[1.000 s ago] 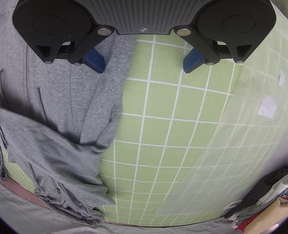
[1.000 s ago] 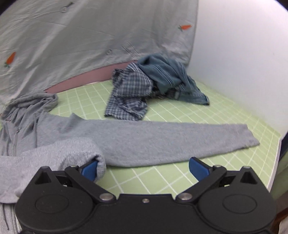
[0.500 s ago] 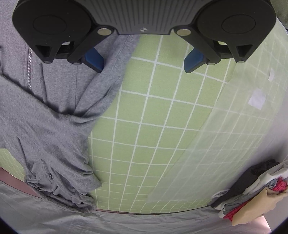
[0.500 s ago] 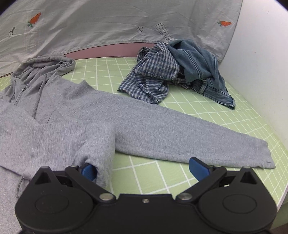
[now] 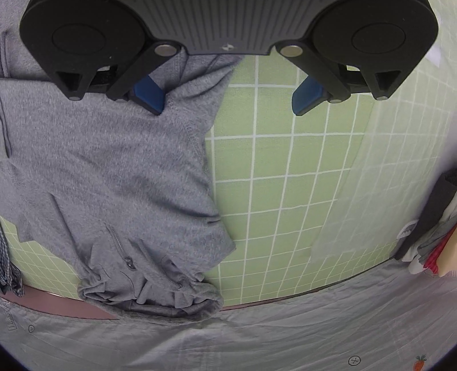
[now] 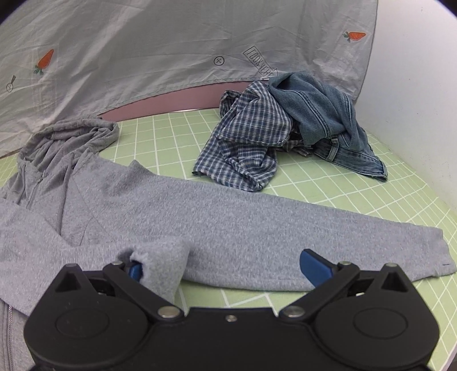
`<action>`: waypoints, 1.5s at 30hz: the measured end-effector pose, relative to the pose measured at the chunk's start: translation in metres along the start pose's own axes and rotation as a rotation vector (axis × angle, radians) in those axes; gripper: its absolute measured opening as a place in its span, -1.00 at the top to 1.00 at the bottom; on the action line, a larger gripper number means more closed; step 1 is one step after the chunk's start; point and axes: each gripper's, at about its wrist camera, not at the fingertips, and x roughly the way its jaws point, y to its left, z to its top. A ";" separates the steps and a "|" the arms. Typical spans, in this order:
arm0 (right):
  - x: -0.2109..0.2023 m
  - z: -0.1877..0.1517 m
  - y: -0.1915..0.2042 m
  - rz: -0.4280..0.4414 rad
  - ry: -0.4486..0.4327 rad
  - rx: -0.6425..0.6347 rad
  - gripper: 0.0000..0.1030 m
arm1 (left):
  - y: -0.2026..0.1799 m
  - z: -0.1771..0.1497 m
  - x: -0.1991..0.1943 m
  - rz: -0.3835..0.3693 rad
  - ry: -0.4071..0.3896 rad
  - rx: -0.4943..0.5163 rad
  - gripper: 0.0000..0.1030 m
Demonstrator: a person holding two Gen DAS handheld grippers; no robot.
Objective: Fold clothes
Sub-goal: 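Move the right gripper over the other hoodie sleeve, then grasp the other sleeve with the right gripper and lift it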
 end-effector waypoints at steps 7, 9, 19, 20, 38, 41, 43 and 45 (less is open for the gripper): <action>-0.018 0.021 -0.015 -0.011 -0.088 0.103 -1.00 | 0.067 0.008 0.003 0.298 0.002 -0.213 -0.67; -0.007 0.015 -0.023 -0.016 -0.028 0.181 -1.00 | 0.088 0.004 0.002 0.231 0.018 -0.289 -0.67; 0.015 -0.007 -0.010 -0.111 0.134 -0.021 -1.00 | 0.060 -0.016 -0.003 0.080 0.047 -0.272 -0.70; 0.015 -0.008 -0.008 -0.108 0.148 -0.044 -1.00 | 0.053 -0.018 -0.002 0.073 0.052 -0.254 -0.70; -0.034 0.019 -0.001 0.141 0.041 0.021 -0.99 | 0.029 -0.034 -0.002 0.102 0.095 -0.167 -0.74; -0.020 0.019 0.016 0.186 0.048 -0.012 -0.70 | 0.027 -0.034 -0.001 0.113 0.099 -0.159 -0.78; -0.008 0.017 0.030 0.239 0.084 -0.022 -0.58 | 0.026 -0.033 -0.001 0.116 0.099 -0.152 -0.79; 0.005 0.013 0.043 0.311 0.137 -0.014 -0.40 | 0.026 -0.033 -0.001 0.116 0.099 -0.149 -0.79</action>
